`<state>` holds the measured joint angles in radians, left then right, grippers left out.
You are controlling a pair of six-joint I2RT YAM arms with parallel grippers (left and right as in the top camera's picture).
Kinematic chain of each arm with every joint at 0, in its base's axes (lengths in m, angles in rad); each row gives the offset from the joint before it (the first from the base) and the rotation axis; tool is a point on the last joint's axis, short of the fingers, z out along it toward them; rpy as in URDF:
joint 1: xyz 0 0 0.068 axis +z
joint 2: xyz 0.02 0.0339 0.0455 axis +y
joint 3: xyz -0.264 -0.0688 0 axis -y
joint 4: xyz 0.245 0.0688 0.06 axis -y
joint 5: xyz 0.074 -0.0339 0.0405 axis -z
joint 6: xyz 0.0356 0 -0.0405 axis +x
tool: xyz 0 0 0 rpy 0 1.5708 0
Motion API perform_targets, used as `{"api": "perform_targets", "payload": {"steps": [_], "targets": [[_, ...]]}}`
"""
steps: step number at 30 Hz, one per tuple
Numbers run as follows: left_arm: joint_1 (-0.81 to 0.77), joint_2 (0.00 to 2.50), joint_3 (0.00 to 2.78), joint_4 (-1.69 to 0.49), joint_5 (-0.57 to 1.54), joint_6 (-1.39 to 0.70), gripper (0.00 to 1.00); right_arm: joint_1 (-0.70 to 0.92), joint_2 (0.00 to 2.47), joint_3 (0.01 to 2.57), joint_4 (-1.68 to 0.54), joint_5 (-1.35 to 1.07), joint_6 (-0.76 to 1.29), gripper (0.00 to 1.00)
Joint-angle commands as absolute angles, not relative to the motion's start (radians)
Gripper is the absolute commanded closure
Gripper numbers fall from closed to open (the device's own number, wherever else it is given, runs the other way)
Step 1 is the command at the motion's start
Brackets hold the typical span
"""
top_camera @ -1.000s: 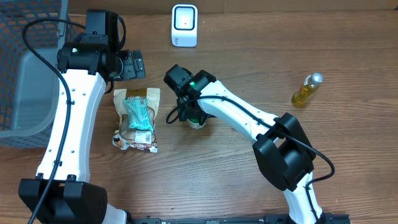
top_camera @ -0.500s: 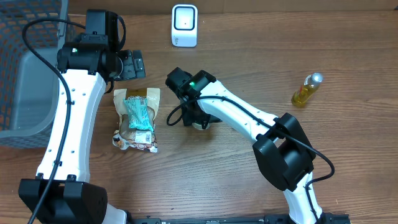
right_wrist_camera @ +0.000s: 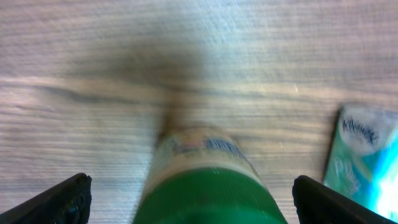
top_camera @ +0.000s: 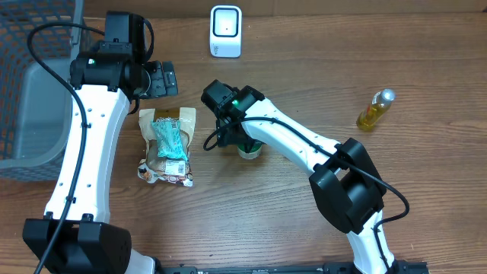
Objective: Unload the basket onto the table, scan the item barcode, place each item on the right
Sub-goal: 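Lower the right gripper around the green-lidded jar, then close the right gripper on the jar and lift it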
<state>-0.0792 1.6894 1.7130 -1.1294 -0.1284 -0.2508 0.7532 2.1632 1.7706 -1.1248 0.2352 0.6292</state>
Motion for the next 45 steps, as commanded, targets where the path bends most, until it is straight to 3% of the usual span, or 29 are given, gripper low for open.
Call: {"api": "perform_targets", "payload": {"steps": [1, 7, 13, 16, 24, 27, 31, 36, 45], "targets": [[-0.086, 1.687, 1.732, -1.126, -0.138, -0.232, 0.0, 0.751, 2.17, 1.767, -1.103, 0.279, 0.594, 0.0], [-0.086, 1.687, 1.732, -1.126, -0.138, -0.232, 0.0, 0.751, 2.17, 1.767, -1.153, 0.266, 0.594, 0.07], [-0.086, 1.687, 1.732, -1.126, -0.138, -0.232, 0.0, 0.751, 2.17, 1.767, -1.163, 0.257, 0.594, 0.25], [-0.086, 1.687, 1.732, -1.126, -0.138, -0.232, 0.0, 0.751, 2.17, 1.767, -1.183, 0.257, 0.596, 0.27], [-0.086, 1.687, 1.732, -1.126, -0.138, -0.232, 0.0, 0.751, 2.17, 1.767, -1.242, 0.125, 0.82, 0.41], [-0.086, 1.687, 1.732, -1.126, -0.138, -0.232, 0.0, 0.751, 2.17, 1.767, -1.242, 0.08, 0.806, 0.33], [-0.086, 1.687, 1.732, -1.126, -0.138, -0.232, 0.0, 0.745, 2.17, 1.767, -1.242, 0.092, 0.611, 0.01], [-0.086, 1.687, 1.732, -1.126, -0.138, -0.232, 0.0, 0.722, 2.17, 1.768, -1.23, 0.165, 0.32, 0.0], [-0.086, 1.687, 1.732, -1.126, -0.138, -0.232, 0.0, 0.706, 2.17, 1.767, -1.209, 0.17, 0.084, 0.0]]}}
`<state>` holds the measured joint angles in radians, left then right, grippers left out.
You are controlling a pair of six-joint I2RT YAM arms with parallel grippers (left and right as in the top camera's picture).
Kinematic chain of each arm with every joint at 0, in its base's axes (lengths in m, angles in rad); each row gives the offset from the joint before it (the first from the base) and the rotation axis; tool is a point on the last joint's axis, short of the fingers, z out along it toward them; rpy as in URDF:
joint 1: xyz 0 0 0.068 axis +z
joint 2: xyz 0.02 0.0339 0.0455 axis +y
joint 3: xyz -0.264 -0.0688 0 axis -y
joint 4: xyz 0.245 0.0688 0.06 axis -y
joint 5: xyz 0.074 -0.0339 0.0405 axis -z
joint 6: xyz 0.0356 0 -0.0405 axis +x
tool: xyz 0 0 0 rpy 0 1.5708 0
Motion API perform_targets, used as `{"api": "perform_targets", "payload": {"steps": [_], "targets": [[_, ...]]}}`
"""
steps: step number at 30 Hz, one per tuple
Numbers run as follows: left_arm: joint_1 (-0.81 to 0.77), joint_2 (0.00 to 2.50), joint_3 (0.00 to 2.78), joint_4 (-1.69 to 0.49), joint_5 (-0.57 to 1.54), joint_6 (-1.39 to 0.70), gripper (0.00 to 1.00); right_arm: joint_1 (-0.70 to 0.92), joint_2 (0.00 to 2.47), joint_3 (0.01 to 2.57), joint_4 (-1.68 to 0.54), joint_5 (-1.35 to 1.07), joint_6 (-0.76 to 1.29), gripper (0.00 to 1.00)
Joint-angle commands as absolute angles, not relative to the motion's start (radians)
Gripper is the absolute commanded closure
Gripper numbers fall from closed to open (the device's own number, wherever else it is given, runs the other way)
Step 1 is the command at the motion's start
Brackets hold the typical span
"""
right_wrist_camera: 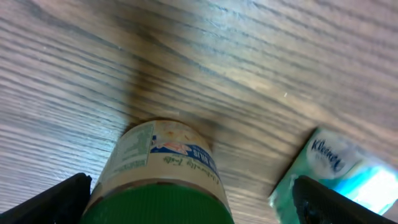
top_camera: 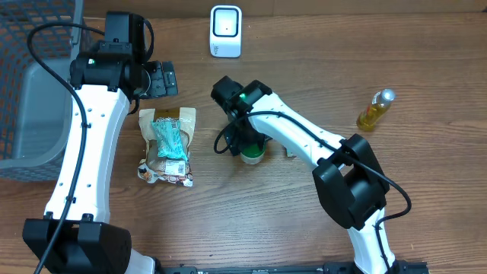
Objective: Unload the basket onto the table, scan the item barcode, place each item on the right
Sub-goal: 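Close the right gripper on the jar and lift it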
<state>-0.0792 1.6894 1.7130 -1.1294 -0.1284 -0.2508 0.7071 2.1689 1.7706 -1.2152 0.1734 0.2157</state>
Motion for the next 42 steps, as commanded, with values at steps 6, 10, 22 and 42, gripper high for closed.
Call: {"api": "perform_targets", "payload": {"steps": [6, 10, 22, 42], "targets": [[-0.086, 1.687, 1.732, -1.126, -0.138, -0.232, 0.01, 0.706, 2.17, 1.767, -1.234, 0.099, -0.046, 0.0], [-0.086, 1.687, 1.732, -1.126, -0.138, -0.232, 0.0, 0.706, 2.17, 1.767, -1.255, 0.099, -0.108, 0.0], [-0.086, 1.687, 1.732, -1.126, -0.138, -0.232, 0.0, 0.706, 2.17, 1.766, -1.265, 0.088, -0.066, 0.41], [-0.086, 1.687, 1.732, -1.126, -0.138, -0.232, 0.0, 0.707, 2.17, 1.766, -1.19, 0.077, 0.769, 0.38]]}}
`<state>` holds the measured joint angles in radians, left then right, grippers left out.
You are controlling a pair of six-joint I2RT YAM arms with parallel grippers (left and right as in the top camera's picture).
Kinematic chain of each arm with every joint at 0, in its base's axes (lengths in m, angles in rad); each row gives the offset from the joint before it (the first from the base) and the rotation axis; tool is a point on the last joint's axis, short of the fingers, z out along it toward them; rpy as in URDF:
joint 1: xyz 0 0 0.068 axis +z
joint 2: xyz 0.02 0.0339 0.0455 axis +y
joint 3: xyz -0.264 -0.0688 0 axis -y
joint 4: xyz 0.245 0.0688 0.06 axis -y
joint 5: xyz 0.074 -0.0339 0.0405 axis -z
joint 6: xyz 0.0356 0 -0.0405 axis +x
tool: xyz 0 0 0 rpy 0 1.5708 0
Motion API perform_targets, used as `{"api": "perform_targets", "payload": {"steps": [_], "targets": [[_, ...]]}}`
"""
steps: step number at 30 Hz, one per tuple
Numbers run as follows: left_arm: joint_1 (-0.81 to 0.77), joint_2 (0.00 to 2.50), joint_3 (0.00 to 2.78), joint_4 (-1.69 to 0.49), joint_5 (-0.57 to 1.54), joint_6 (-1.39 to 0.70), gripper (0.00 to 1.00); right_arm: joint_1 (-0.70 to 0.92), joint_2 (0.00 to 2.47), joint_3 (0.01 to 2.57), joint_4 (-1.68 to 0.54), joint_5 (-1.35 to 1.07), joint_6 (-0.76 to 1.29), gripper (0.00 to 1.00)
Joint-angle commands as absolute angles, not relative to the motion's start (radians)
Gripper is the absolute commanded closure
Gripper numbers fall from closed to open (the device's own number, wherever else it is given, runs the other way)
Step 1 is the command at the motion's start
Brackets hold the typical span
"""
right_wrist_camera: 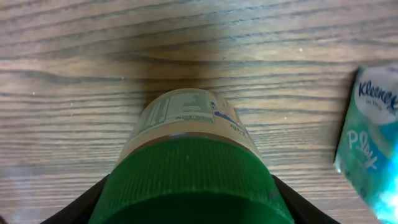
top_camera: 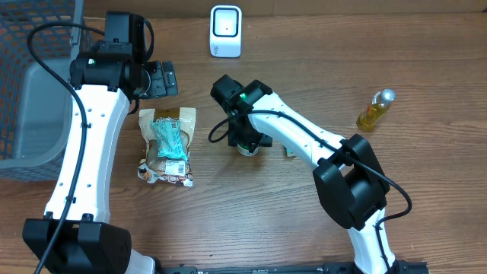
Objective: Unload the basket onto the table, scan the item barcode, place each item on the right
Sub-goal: 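Close the right gripper on the jar and lift it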
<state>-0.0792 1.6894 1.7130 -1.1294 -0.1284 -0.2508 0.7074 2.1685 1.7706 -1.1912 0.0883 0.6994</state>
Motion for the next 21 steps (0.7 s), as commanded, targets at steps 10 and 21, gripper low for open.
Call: {"api": "perform_targets", "payload": {"steps": [10, 21], "targets": [[-0.086, 1.687, 1.732, -1.126, -0.138, -0.232, 0.0, 0.706, 2.17, 1.766, -1.104, 0.118, 0.654, 0.0], [-0.086, 1.687, 1.732, -1.126, -0.138, -0.232, 0.01, 0.705, 2.17, 1.702, -1.085, 0.119, 0.653, 0.04]]}}
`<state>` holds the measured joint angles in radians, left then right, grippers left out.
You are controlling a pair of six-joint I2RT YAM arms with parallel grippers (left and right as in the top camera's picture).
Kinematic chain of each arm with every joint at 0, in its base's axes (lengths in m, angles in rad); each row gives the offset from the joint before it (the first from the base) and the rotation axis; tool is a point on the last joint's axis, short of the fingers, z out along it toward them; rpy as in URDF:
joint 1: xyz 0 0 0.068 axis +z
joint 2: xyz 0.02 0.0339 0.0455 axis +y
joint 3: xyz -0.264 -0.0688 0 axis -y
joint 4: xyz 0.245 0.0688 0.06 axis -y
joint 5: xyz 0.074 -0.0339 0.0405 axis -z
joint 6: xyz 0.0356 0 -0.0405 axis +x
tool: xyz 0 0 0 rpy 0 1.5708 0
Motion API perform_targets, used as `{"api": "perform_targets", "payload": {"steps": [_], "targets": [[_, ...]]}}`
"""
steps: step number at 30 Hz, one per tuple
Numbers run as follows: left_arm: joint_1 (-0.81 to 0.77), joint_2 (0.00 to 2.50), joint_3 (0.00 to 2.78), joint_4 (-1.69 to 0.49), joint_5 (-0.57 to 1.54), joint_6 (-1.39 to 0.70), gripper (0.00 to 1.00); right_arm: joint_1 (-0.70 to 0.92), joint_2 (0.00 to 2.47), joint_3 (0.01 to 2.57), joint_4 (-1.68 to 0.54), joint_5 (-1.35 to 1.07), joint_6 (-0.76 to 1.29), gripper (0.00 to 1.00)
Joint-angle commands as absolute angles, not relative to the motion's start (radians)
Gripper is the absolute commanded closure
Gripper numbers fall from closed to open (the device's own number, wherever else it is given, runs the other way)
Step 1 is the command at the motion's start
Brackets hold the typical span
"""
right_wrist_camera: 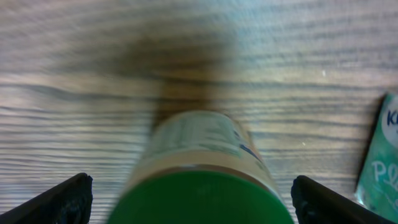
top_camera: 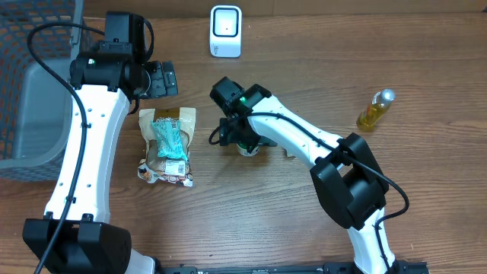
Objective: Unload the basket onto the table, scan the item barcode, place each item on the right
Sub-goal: 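Close the right gripper on the jar and lift it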
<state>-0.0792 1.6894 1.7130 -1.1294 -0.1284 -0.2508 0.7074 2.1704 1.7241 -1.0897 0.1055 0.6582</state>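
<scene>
A jar with a green lid (right_wrist_camera: 199,193) and a pale label stands upright on the wooden table, blurred in the right wrist view. My right gripper (right_wrist_camera: 199,202) hangs straight over it, open. Its black fingertips (right_wrist_camera: 62,199) sit far out on either side, apart from the lid. From overhead the right gripper (top_camera: 242,141) covers most of the jar (top_camera: 248,149). The white barcode scanner (top_camera: 226,31) stands at the table's far edge. My left gripper (top_camera: 161,79) hovers at the back left, open and holding nothing.
A snack bag (top_camera: 169,156) with a teal tissue pack (top_camera: 168,137) on it lies left of the jar; the tissue pack (right_wrist_camera: 380,158) also shows in the right wrist view. A yellow bottle (top_camera: 375,109) stands at the right. A grey basket (top_camera: 30,106) occupies the left edge.
The right gripper's fingers were tight against the sides of the green lid; now they stand wide apart and clear of it. The jar remains on the table. The left arm has not moved.
At first my right gripper hung open over the jar, then stayed open with the jar seen from a different angle. After that its fingers were against the lid. Now it is open again over the jar, which stands in much the same spot.
</scene>
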Motion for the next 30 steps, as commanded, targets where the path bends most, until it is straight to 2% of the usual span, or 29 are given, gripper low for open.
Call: {"api": "perform_targets", "payload": {"steps": [1, 11, 14, 21, 30], "targets": [[-0.086, 1.687, 1.732, -1.126, -0.138, -0.232, 0.0, 0.706, 2.17, 1.702, -1.085, 0.119, 0.653, 0.06], [-0.086, 1.687, 1.732, -1.126, -0.138, -0.232, 0.0, 0.705, 2.17, 1.703, -1.089, 0.118, 0.653, 0.31], [-0.086, 1.687, 1.732, -1.126, -0.138, -0.232, 0.01, 0.704, 2.168, 1.718, -1.118, 0.118, 0.653, 0.35], [-0.086, 1.687, 1.732, -1.126, -0.138, -0.232, 0.0, 0.694, 2.162, 1.825, -1.263, 0.066, 0.654, 0.4], [-0.086, 1.687, 1.732, -1.126, -0.138, -0.232, 0.0, 0.694, 2.161, 1.861, -1.362, -0.246, 0.653, 0.46]]}}
